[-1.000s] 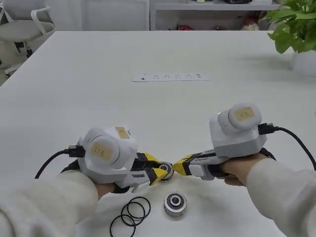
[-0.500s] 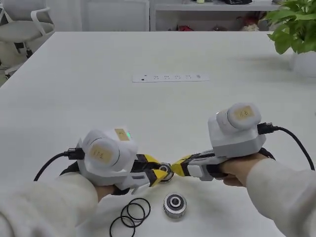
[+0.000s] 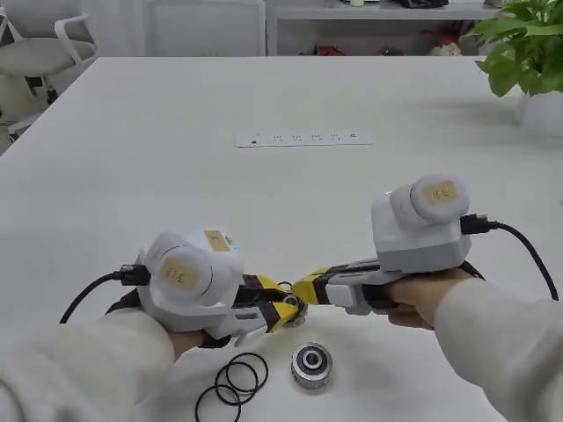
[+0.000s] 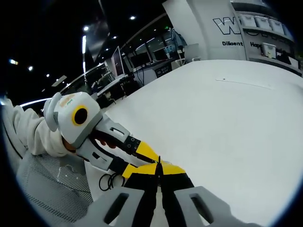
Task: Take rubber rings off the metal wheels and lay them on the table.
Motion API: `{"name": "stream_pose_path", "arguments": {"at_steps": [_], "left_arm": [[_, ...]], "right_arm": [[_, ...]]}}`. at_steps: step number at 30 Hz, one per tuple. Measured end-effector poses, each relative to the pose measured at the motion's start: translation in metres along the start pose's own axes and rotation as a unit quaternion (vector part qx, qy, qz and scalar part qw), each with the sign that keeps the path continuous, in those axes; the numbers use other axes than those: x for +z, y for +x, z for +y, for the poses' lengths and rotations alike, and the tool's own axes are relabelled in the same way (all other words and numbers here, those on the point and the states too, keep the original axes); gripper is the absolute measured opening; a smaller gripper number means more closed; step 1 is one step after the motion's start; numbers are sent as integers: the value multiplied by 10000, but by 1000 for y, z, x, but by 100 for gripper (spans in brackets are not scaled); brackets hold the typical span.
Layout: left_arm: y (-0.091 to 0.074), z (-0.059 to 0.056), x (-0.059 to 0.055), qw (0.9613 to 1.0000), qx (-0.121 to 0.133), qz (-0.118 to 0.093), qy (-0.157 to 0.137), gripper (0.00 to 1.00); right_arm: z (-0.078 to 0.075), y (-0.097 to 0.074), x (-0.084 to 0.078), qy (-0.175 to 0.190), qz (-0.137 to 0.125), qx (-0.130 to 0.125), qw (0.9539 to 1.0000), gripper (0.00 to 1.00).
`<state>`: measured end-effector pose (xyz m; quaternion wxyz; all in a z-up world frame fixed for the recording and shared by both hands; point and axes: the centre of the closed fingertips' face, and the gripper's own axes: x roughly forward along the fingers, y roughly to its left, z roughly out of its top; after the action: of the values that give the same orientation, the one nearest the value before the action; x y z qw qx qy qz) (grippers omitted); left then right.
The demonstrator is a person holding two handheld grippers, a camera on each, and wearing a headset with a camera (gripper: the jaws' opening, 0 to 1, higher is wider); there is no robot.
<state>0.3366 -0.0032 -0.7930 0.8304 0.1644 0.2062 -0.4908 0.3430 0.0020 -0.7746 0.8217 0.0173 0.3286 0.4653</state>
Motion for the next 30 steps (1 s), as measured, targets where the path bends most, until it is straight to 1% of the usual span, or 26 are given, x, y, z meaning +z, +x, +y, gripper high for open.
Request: {"name": "stream_pose_path", "arguments": {"at_steps": [2, 6, 9, 14, 15, 18, 20, 23, 26, 30], "left_arm": [[0, 0, 0, 10000, 5, -24, -6, 14], [0, 0, 0, 10000, 13, -47, -28, 14], [0, 0, 1, 9999, 17, -42, -96, 14], [-2, -1, 0, 9999, -49, 66, -62, 15], [-4, -1, 2, 9999, -75, 71, -108, 15], [-8, -1, 6, 9999, -114, 57, -103, 19], [-11, -3, 9, 9997, -216, 41, -100, 22], [-16, -6, 11, 9995, -278, 85, 138, 29], [-25, -6, 16, 9993, -313, 52, 217, 32], [-37, -6, 21, 9987, -383, 33, 323, 36]], "right_arm": [[-6, -1, -5, 147, 54, -48, 9999, 0], [-8, -3, -5, 204, 47, -107, 9997, 0], [-8, -2, -6, 148, 78, -123, 9998, 0], [-7, -2, -7, 173, 99, -115, 9997, 0], [-8, -2, -6, 179, 87, -117, 9997, 0], [-7, -3, -5, 182, 78, -111, 9997, 0], [-7, -3, -5, 186, 75, -102, 9997, 0], [-7, -4, -2, 229, 16, -99, 9997, 0], [-7, -7, 2, 299, -70, -90, 9995, 0], [-5, -8, 5, 329, -110, -57, 9994, 0]]}}
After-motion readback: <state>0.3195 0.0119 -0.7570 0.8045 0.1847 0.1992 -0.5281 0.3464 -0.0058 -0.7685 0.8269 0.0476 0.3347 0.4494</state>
